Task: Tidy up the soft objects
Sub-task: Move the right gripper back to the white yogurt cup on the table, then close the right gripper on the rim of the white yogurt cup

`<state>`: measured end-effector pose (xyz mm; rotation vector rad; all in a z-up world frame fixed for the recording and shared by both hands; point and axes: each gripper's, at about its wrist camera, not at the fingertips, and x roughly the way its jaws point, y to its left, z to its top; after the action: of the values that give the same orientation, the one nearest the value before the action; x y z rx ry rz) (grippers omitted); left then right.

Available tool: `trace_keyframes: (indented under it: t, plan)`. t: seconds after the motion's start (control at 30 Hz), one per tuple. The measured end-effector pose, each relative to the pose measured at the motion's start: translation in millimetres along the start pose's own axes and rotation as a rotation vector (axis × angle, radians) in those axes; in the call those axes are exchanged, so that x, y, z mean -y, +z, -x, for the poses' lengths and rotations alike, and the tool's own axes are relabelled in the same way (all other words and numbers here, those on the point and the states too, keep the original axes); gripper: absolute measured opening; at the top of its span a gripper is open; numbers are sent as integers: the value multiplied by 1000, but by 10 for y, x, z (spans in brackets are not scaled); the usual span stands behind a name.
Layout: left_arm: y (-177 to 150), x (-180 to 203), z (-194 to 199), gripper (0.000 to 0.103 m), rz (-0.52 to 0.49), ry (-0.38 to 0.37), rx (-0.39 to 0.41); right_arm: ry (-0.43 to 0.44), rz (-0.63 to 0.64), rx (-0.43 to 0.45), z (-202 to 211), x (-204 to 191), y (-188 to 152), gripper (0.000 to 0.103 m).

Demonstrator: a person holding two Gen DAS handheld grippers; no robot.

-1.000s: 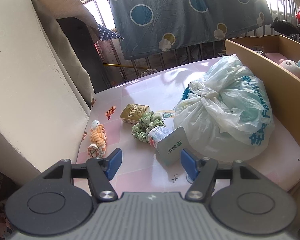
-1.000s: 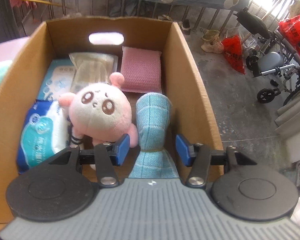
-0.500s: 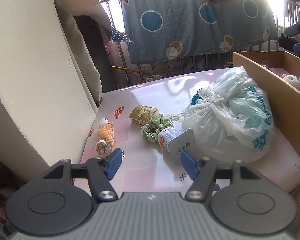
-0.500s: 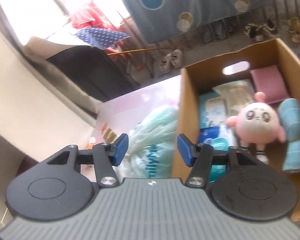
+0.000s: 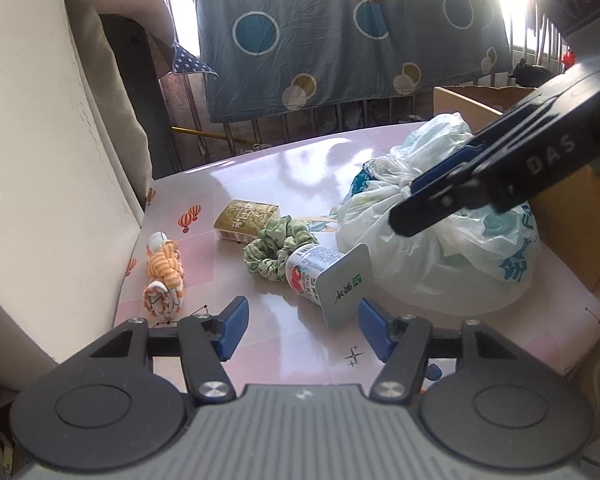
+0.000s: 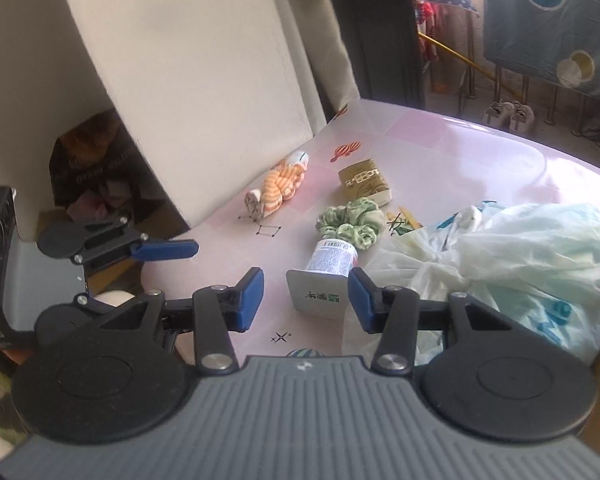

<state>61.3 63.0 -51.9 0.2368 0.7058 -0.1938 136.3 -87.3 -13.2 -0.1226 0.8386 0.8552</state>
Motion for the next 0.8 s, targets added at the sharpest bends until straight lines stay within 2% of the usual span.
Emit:
trace_keyframes:
  t: [0.13, 0.53, 0.67, 0.8]
  plan:
    - [1, 22, -204, 59, -24, -37, -13, -23, 71, -66, -346, -28, 36, 39]
    - [-55, -49, -677, 26, 16, -102, -99, -18, 71, -144, -890, 215, 57, 35]
    - [-71, -101, -774, 19, 74, -123, -129, -2, 33, -157, -972, 262, 21, 34]
    - [-74, -139, -812, 12, 144, -139, -156, 16, -3, -166, -1022, 248, -6, 29]
